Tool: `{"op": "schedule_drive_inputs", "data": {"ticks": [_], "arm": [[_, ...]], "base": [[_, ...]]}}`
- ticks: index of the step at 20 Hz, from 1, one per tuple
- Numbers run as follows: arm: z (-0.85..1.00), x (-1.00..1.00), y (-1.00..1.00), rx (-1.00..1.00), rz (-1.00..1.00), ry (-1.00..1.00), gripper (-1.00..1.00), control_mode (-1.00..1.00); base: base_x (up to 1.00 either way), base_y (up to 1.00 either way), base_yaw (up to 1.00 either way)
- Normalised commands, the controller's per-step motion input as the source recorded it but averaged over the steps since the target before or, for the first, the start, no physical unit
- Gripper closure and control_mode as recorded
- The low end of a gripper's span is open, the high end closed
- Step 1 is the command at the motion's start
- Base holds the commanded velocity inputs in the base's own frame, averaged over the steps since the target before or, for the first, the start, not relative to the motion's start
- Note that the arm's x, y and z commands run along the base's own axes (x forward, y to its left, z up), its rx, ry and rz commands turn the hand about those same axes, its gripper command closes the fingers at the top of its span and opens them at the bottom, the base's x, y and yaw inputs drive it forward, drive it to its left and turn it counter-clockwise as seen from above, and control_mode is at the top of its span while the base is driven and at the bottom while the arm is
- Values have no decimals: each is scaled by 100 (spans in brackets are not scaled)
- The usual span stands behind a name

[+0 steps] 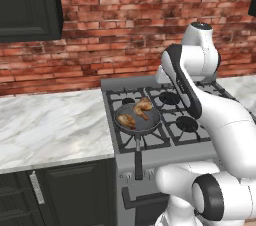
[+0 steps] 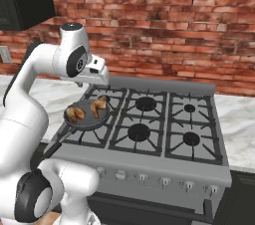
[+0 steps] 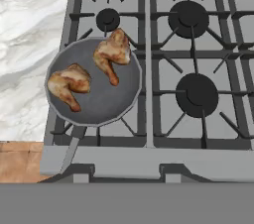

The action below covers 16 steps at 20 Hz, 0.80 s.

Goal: Take the chicken drumsticks from the pan and place one on each plate on the dining counter.

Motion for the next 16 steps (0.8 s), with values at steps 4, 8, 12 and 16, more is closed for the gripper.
{"op": "schedule_drive_inputs", "data": {"ticks": [4, 8, 12, 16], "arm": [[-10, -13, -1, -2, 0, 1, -100, -100], [-44, -18, 0, -10, 3, 3, -100, -100], [-41, 22, 11, -1, 8, 1, -100, -100], [-49, 47, 24, 0, 6, 0, -100, -100]], "base": [[0, 0, 0], [0, 0, 0], [0, 0, 0], [0, 0, 0]]}}
